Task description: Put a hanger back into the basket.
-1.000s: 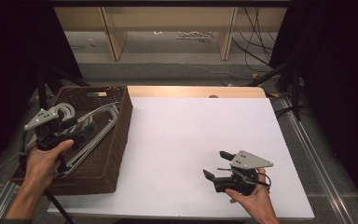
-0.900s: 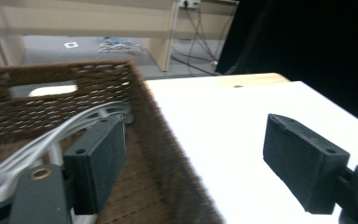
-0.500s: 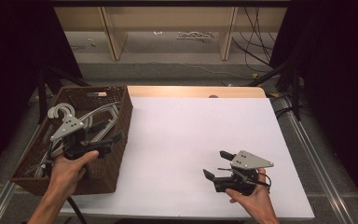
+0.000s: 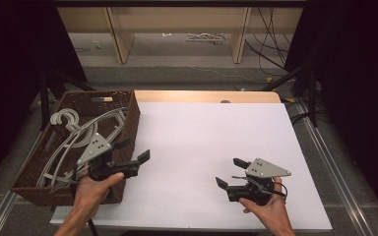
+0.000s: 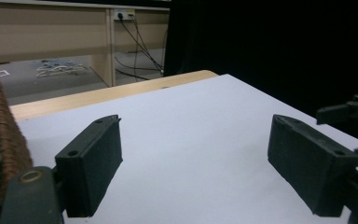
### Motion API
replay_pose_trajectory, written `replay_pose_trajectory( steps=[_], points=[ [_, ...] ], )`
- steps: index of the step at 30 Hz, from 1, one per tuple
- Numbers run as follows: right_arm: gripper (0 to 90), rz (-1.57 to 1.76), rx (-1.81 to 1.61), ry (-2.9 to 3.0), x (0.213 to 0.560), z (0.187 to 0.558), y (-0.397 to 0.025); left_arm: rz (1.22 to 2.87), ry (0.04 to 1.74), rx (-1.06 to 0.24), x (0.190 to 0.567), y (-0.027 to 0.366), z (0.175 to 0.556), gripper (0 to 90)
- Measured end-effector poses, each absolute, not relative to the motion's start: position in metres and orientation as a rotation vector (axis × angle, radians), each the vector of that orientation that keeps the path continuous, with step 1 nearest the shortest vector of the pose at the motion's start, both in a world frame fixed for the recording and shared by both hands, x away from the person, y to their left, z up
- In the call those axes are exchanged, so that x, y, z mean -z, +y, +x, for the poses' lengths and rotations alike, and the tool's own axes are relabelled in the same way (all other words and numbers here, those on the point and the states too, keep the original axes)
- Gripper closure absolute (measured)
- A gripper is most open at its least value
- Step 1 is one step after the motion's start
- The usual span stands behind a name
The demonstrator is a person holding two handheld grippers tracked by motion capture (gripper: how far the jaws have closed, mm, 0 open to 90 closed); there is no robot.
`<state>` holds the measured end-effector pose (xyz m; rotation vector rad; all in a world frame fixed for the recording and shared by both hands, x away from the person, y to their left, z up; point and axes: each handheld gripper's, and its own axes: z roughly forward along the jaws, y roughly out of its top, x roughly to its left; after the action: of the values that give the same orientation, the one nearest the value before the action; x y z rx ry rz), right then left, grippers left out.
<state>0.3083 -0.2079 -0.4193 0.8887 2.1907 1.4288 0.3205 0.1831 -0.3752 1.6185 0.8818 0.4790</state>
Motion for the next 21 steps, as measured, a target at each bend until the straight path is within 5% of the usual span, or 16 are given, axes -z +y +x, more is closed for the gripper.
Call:
replay_pose_trajectory(
  steps=[21],
  points=[
    [16.5, 0.901, -1.455, 2.179, 0.421, 0.299, -0.208, 1.649, 0.799, -0.482, 0.424, 0.162, 0.299, 15.8]
  ],
)
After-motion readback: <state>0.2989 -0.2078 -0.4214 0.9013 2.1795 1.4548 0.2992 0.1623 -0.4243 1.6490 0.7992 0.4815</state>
